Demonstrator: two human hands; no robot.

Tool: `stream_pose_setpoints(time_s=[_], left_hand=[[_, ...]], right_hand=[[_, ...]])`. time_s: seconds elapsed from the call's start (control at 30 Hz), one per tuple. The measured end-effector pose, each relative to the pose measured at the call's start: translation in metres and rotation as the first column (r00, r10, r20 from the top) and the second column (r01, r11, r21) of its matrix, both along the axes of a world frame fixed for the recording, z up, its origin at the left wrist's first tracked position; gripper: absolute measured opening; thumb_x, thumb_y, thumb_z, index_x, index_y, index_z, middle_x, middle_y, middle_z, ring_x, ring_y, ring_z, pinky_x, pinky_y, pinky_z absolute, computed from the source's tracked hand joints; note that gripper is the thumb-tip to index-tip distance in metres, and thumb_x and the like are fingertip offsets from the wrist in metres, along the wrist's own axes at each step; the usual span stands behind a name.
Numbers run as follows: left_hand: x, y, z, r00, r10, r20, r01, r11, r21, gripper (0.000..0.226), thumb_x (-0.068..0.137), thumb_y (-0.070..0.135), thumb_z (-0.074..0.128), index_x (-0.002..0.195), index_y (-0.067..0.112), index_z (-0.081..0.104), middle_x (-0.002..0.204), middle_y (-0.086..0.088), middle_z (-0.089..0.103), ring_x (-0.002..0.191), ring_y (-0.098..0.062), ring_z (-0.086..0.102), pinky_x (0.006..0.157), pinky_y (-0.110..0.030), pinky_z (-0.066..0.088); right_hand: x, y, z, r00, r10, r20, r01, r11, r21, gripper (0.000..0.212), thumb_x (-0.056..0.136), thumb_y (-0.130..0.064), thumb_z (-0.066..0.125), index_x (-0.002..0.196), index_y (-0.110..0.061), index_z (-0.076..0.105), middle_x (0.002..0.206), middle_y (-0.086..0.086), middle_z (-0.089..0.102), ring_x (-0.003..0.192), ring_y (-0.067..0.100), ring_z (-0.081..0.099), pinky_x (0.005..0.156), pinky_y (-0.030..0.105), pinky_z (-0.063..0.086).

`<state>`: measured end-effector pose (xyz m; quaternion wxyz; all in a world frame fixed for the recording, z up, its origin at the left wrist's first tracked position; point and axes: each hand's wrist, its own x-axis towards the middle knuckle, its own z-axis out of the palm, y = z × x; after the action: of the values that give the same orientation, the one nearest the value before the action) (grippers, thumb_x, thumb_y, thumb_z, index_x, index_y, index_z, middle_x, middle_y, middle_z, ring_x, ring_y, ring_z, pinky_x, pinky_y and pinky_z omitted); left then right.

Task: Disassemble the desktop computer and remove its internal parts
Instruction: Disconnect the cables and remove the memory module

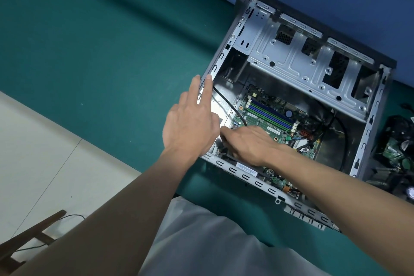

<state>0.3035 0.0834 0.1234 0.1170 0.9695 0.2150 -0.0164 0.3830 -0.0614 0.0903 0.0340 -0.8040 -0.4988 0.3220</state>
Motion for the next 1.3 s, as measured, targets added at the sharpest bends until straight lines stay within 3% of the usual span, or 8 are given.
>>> stream_pose_setpoints(time_s=[0.13,0.27,0.33,0.53,0.63,0.7,0.87,1.3], left_hand=[[0.000,0.000,-0.001,1.000,0.000,0.000,0.000,1.000,0.002,0.071,0.088,0.030,0.048,0.152,0.016,0.021,0.155,-0.006,0.027,0.108,-0.026,0.053,0.073,-0.038,0.046],[0.000,0.000,-0.001,1.000,-0.002,0.000,0.002,1.000,0.005,0.071,0.087,0.030,0.048,0.151,0.015,0.022,0.155,-0.006,0.028,0.106,-0.026,0.054,0.071,-0.038,0.046],[0.000,0.000,0.000,1.000,0.000,0.001,0.000,1.000,0.000,0.071,0.087,0.030,0.048,0.151,0.015,0.023,0.155,-0.006,0.028,0.106,-0.026,0.053,0.071,-0.038,0.046],[0.000,0.000,0.000,1.000,-0.003,-0.004,0.003,1.000,-0.011,0.070,0.088,0.030,0.047,0.152,0.016,0.020,0.156,-0.005,0.026,0.109,-0.027,0.052,0.074,-0.039,0.047],[0.000,0.000,0.000,1.000,-0.001,-0.005,0.001,1.000,-0.009,0.070,0.088,0.030,0.047,0.152,0.015,0.021,0.156,-0.005,0.026,0.108,-0.027,0.052,0.073,-0.039,0.046],[0.000,0.000,0.000,1.000,-0.002,-0.008,0.002,1.000,-0.003,0.070,0.088,0.030,0.046,0.152,0.015,0.020,0.156,-0.006,0.025,0.109,-0.026,0.052,0.072,-0.038,0.046],[0.000,0.000,0.001,1.000,-0.004,-0.005,0.004,1.000,-0.002,0.070,0.087,0.030,0.047,0.151,0.015,0.021,0.156,-0.006,0.027,0.108,-0.027,0.053,0.072,-0.038,0.046],[0.000,0.000,0.000,1.000,-0.005,-0.007,0.005,1.000,-0.005,0.069,0.088,0.030,0.045,0.152,0.015,0.021,0.155,-0.006,0.026,0.108,-0.026,0.053,0.072,-0.037,0.046]], right_hand=[[0.000,0.002,0.000,0.999,-0.043,-0.028,0.043,0.999,-0.003,0.026,0.082,-0.001,0.047,0.078,-0.025,0.040,0.068,-0.007,0.047,0.057,0.005,0.041,0.051,0.026,0.028],[0.003,0.001,-0.002,1.000,0.010,0.011,-0.010,0.999,-0.036,0.010,0.090,-0.021,0.052,0.085,-0.025,0.045,0.069,-0.006,0.050,0.059,0.011,0.048,0.052,0.025,0.032],[0.003,0.002,-0.004,0.999,0.029,0.038,-0.028,0.999,-0.036,0.022,0.097,-0.040,0.045,0.083,-0.023,0.044,0.068,-0.005,0.052,0.058,0.014,0.049,0.054,0.029,0.038],[0.002,0.003,-0.005,0.996,-0.092,0.003,0.092,0.996,-0.020,0.021,0.083,-0.005,0.051,0.078,-0.025,0.044,0.076,-0.008,0.052,0.061,0.008,0.046,0.046,0.022,0.026],[0.001,0.002,-0.006,0.996,-0.073,0.041,0.074,0.997,-0.015,0.014,0.092,-0.017,0.051,0.080,-0.021,0.046,0.078,-0.004,0.053,0.063,0.015,0.051,0.046,0.024,0.028],[-0.001,0.001,-0.007,0.993,-0.054,0.104,0.055,0.998,-0.007,0.027,0.100,-0.030,0.042,0.074,-0.021,0.041,0.069,-0.003,0.051,0.054,0.014,0.045,0.045,0.025,0.025],[0.001,0.002,-0.003,0.994,-0.105,0.023,0.106,0.994,-0.007,0.018,0.085,-0.008,0.047,0.075,-0.024,0.044,0.075,-0.006,0.050,0.058,0.005,0.040,0.046,0.023,0.023],[0.022,0.001,-0.009,0.956,-0.294,-0.015,0.294,0.956,-0.017,0.013,0.090,-0.017,0.061,0.082,-0.023,0.052,0.089,-0.008,0.057,0.081,0.012,0.058,0.059,0.020,0.041]])
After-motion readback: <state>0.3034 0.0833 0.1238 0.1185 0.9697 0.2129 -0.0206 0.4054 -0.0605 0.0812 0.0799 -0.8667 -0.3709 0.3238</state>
